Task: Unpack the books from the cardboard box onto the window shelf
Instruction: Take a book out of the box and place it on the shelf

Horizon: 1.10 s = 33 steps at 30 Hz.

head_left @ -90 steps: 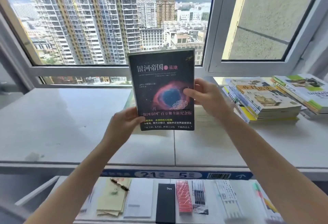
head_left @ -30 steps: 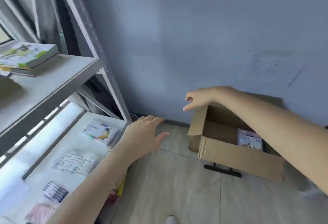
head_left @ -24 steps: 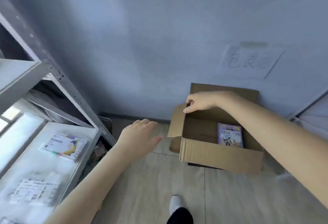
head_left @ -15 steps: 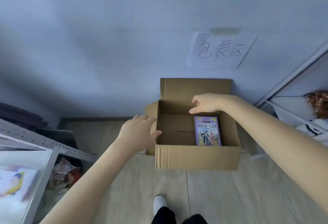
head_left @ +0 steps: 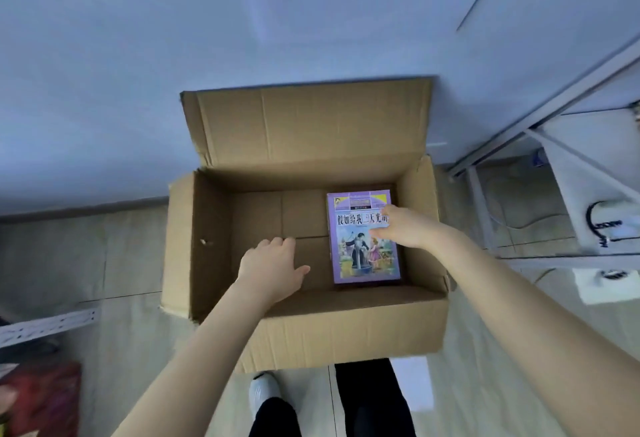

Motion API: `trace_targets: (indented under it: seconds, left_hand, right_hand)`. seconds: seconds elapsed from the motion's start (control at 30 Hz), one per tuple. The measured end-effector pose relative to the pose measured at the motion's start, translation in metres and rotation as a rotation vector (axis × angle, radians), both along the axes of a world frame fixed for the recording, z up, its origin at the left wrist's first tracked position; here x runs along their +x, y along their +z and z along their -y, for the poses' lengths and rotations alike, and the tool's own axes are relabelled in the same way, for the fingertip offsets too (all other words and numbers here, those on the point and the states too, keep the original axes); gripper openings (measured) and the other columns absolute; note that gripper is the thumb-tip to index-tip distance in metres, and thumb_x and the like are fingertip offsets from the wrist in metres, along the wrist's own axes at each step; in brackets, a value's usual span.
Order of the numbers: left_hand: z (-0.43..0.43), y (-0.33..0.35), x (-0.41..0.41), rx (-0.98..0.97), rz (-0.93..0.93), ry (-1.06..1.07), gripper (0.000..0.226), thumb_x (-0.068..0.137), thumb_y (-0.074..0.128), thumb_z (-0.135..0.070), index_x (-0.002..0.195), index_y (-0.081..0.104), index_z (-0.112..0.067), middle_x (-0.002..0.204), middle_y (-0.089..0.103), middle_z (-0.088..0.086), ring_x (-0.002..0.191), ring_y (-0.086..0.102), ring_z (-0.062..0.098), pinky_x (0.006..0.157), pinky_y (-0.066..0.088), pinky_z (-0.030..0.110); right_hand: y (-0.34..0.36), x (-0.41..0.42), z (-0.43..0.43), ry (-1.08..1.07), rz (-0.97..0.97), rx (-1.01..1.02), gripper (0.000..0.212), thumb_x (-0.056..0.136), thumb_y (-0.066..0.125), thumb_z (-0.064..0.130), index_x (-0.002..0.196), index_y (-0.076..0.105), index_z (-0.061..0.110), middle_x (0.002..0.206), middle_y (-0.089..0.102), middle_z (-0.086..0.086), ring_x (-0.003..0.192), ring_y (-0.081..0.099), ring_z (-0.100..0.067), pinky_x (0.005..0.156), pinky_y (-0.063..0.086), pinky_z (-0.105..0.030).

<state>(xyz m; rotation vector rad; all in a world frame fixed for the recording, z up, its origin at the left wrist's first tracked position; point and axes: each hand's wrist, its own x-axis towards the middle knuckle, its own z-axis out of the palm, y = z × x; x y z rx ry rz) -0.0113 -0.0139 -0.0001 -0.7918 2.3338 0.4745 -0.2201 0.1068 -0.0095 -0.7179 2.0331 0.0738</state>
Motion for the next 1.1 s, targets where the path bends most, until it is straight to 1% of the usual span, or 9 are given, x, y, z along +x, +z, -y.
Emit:
trace_targets:
  seconds: [0.23, 0.43, 0.6, 0.73, 0.8, 0.87, 0.93, 1.03, 1.1]
  left_hand:
    - [-0.037, -0.157, -0.082, 0.047, 0.106, -0.058, 0.057, 0.09, 0.047, -0.048, 0.135, 0.038, -0.013, 0.136, 0.049, 0.009, 0.125, 0.045, 0.028, 0.094, 0.041, 0.04]
    - [-0.061, -0.243, -0.099, 0.112, 0.269, 0.2, 0.066, 0.091, 0.048, -0.051, 0.135, 0.03, -0.005, 0.137, 0.045, 0.014, 0.124, 0.048, 0.031, 0.09, 0.045, 0.04]
    - [-0.07, -0.265, -0.097, 0.237, 0.191, 0.541, 0.057, 0.088, 0.058, -0.041, 0.122, 0.037, -0.002, 0.126, 0.055, 0.017, 0.115, 0.055, 0.036, 0.087, 0.045, 0.039]
    - [-0.061, -0.272, -0.089, 0.556, 0.094, 1.045, 0.046, 0.079, 0.074, -0.022, 0.115, 0.057, 0.002, 0.113, 0.067, 0.016, 0.102, 0.065, 0.03, 0.094, 0.049, 0.041]
    - [-0.057, -0.27, -0.085, 0.72, 0.066, 1.264, 0.038, 0.073, 0.079, -0.013, 0.105, 0.065, 0.003, 0.096, 0.074, 0.015, 0.087, 0.071, 0.028, 0.085, 0.055, 0.039]
    - [-0.056, -0.264, -0.08, 0.787, 0.059, 1.282, 0.035, 0.07, 0.082, -0.019, 0.097, 0.069, -0.002, 0.081, 0.076, 0.005, 0.074, 0.073, 0.019, 0.068, 0.057, 0.027]
    - [-0.056, -0.257, -0.076, 0.807, 0.008, 1.272, 0.037, 0.069, 0.082, -0.024, 0.099, 0.068, -0.008, 0.081, 0.077, 0.001, 0.072, 0.073, 0.015, 0.061, 0.055, 0.022]
    - [-0.049, -0.242, -0.073, 0.895, -0.041, 1.293, 0.035, 0.075, 0.077, -0.021, 0.106, 0.063, -0.011, 0.086, 0.077, 0.003, 0.079, 0.074, 0.018, 0.066, 0.059, 0.028]
    - [-0.042, -0.232, -0.071, 0.959, -0.057, 1.285, 0.036, 0.077, 0.076, -0.019, 0.109, 0.062, -0.011, 0.091, 0.077, 0.005, 0.084, 0.074, 0.02, 0.069, 0.06, 0.029]
  right_hand:
    - [-0.151, -0.031, -0.021, -0.222, 0.019, 0.024, 0.07, 0.09, 0.054, 0.045, 0.144, 0.031, 0.006, 0.145, 0.042, -0.012, 0.124, 0.049, -0.029, 0.094, 0.042, -0.034]
    - [-0.231, -0.032, -0.042, -0.478, 0.033, -0.032, 0.063, 0.087, 0.062, 0.038, 0.135, 0.038, 0.004, 0.138, 0.047, -0.014, 0.121, 0.051, -0.032, 0.098, 0.045, -0.04]
    - [-0.25, -0.033, -0.043, -0.62, 0.075, -0.054, 0.058, 0.087, 0.06, 0.034, 0.129, 0.036, 0.002, 0.135, 0.047, -0.016, 0.115, 0.055, -0.033, 0.094, 0.047, -0.041]
    - [-0.252, -0.034, -0.037, -0.672, 0.061, -0.019, 0.058, 0.088, 0.058, 0.034, 0.131, 0.037, 0.002, 0.136, 0.045, -0.016, 0.118, 0.052, -0.035, 0.092, 0.047, -0.039]
    - [-0.251, -0.036, -0.035, -0.689, 0.074, -0.016, 0.061, 0.088, 0.058, 0.035, 0.133, 0.034, 0.002, 0.137, 0.045, -0.016, 0.119, 0.052, -0.034, 0.093, 0.048, -0.039]
    - [-0.254, -0.038, -0.035, -0.7, 0.097, -0.021, 0.064, 0.088, 0.058, 0.035, 0.134, 0.031, 0.001, 0.137, 0.047, -0.016, 0.119, 0.052, -0.033, 0.094, 0.048, -0.04]
    - [-0.256, -0.04, -0.037, -0.709, 0.151, -0.023, 0.065, 0.089, 0.056, 0.037, 0.135, 0.027, 0.0, 0.133, 0.053, -0.017, 0.117, 0.055, -0.032, 0.09, 0.048, -0.037]
    - [-0.257, -0.042, -0.039, -0.778, 0.204, -0.034, 0.067, 0.091, 0.053, 0.038, 0.138, 0.024, 0.001, 0.132, 0.054, -0.015, 0.115, 0.055, -0.029, 0.082, 0.043, -0.029]
    - [-0.257, -0.041, -0.038, -0.882, 0.248, -0.078, 0.062, 0.093, 0.053, 0.036, 0.137, 0.028, 0.0, 0.119, 0.062, -0.013, 0.102, 0.058, -0.021, 0.079, 0.037, -0.026]
